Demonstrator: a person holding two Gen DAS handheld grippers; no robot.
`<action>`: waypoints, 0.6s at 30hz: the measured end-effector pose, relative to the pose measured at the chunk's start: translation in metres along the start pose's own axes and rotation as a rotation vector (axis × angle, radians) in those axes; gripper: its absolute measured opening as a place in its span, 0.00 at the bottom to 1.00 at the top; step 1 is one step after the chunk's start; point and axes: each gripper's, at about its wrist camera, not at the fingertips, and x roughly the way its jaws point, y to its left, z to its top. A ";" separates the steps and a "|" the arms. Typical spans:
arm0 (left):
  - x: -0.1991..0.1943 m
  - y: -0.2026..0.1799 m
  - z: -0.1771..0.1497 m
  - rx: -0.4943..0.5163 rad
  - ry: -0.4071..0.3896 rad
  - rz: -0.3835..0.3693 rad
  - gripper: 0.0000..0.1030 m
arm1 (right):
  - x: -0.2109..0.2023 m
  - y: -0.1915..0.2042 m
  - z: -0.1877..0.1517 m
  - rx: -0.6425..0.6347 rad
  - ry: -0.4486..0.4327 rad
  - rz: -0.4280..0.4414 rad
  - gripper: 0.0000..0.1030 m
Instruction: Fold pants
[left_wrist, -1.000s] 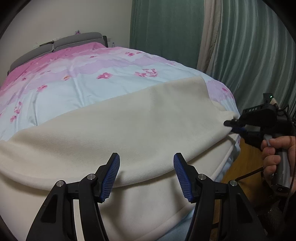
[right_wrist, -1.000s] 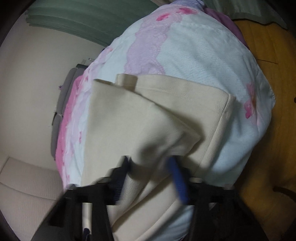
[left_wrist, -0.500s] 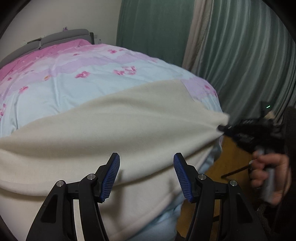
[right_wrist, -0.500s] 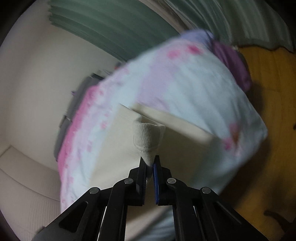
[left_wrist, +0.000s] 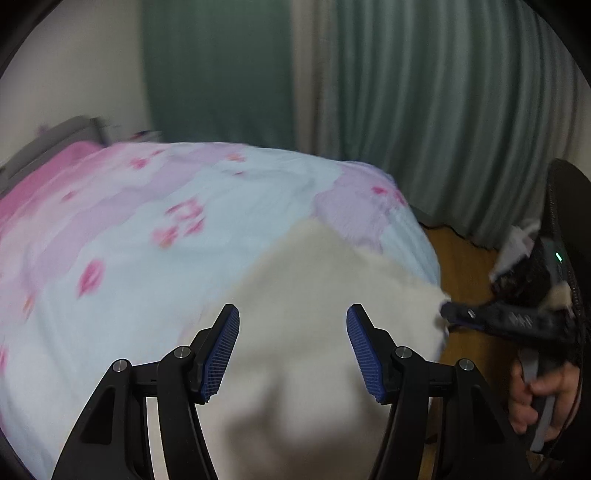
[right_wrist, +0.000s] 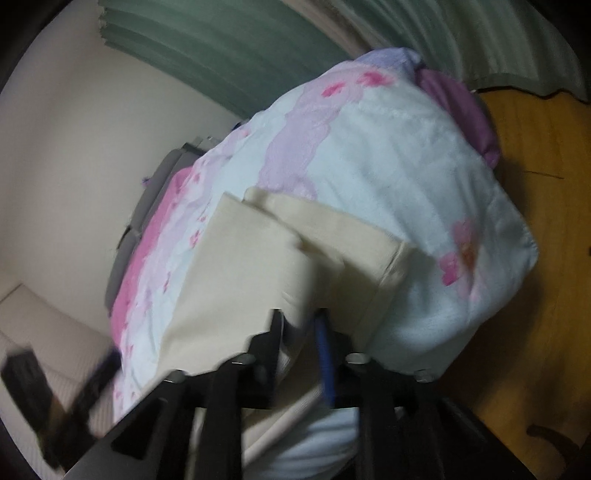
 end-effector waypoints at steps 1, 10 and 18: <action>0.018 0.006 0.016 0.022 0.030 -0.038 0.58 | 0.000 0.000 0.000 0.000 0.000 0.000 0.48; 0.152 0.036 0.080 0.091 0.249 -0.265 0.57 | 0.007 -0.013 0.000 0.072 -0.022 -0.075 0.49; 0.194 0.028 0.071 0.171 0.375 -0.345 0.55 | 0.021 -0.010 -0.007 0.092 -0.034 -0.036 0.42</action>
